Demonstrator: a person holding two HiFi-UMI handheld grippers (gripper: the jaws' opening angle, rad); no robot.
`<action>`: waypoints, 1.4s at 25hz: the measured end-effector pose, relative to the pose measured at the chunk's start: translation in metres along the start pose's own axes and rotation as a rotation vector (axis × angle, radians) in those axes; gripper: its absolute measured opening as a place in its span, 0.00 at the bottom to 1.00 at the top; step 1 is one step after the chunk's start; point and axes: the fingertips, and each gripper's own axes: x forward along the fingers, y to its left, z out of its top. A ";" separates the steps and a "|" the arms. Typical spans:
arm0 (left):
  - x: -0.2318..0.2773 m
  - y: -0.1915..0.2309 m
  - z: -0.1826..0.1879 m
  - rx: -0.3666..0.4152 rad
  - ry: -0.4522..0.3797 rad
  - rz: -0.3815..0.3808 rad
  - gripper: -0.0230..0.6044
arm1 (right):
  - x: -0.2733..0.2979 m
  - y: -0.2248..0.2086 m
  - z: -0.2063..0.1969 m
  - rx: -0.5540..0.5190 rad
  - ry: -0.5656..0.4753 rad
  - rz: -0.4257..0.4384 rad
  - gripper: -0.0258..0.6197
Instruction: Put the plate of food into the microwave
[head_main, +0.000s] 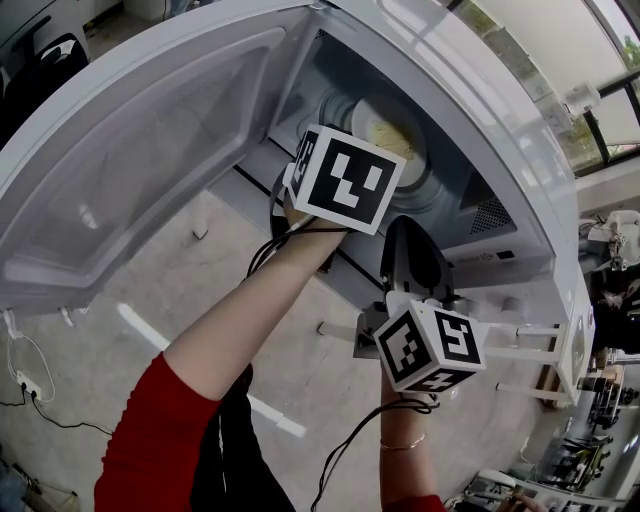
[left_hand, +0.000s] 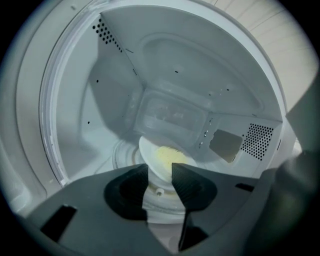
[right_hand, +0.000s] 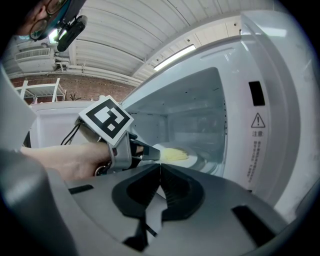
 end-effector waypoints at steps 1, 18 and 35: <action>0.000 -0.002 0.003 0.011 -0.014 -0.005 0.26 | 0.000 0.000 0.000 0.000 -0.001 0.001 0.06; 0.008 0.005 0.004 -0.056 0.057 -0.045 0.27 | 0.004 -0.001 0.002 -0.007 -0.002 0.007 0.06; 0.006 0.014 0.010 0.106 0.033 0.071 0.31 | 0.004 0.000 0.005 -0.013 -0.002 0.021 0.06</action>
